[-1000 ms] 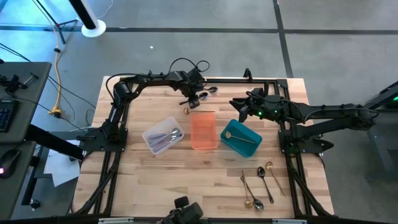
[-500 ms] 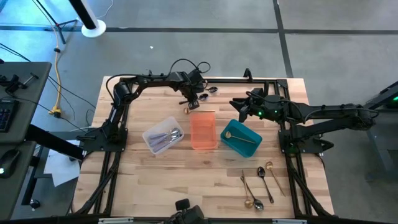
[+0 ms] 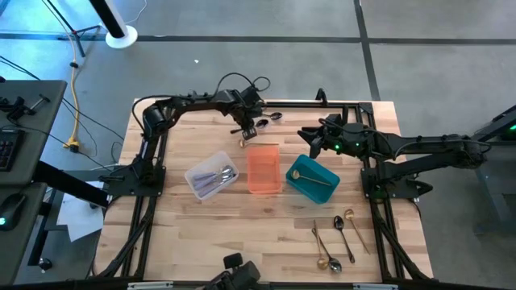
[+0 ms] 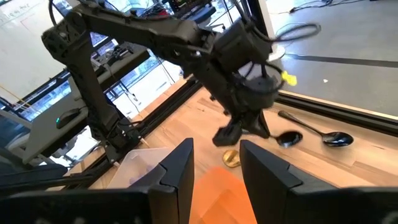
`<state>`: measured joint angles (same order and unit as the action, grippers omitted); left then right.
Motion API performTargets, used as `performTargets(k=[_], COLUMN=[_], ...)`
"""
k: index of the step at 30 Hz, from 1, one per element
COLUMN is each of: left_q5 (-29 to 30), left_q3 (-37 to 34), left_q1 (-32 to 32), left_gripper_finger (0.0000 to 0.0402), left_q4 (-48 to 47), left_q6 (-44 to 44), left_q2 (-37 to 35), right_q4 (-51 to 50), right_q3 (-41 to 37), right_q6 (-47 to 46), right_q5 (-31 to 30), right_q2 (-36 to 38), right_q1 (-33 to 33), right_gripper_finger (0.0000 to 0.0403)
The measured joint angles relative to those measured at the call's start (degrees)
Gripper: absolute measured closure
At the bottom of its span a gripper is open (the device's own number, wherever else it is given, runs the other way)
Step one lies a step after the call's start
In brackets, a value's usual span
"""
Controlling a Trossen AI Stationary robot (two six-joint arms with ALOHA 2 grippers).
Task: Sort silverware by color (type)
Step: Put the black spoon into the orange bin
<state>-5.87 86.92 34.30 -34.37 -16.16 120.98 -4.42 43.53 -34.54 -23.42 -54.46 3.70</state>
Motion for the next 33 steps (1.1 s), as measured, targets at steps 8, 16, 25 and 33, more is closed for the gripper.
performTargets(k=[8, 16, 25, 33], left_q5=[-0.2, -6.2, -8.9, -2.4], left_q3=[0.0, 0.1, -5.6, -27.0], left_q1=[1.5, 2.2, -1.1, -7.7], left_gripper_finger=[0.0401, 0.0401, 0.0401, 0.0401], left_q4=[-2.0, -0.8, 10.6, 31.5], left_q6=[0.0, 5.0, 16.1, 25.6], left_q2=[-4.1, -11.6, -28.4, -50.0], right_q4=[-0.7, -0.7, -0.9, -1.0], right_q3=[0.0, 0.0, 0.0, 0.0], right_q6=[0.0, 2.0, 2.0, 3.5], right_q5=[0.0, 0.0, 0.5, 8.4], right_q2=[0.0, 0.0, 0.0, 0.0], right_q1=[0.0, 0.0, 0.0, 0.0], right_gripper_finger=[0.0289, 0.0289, 0.0289, 0.0289])
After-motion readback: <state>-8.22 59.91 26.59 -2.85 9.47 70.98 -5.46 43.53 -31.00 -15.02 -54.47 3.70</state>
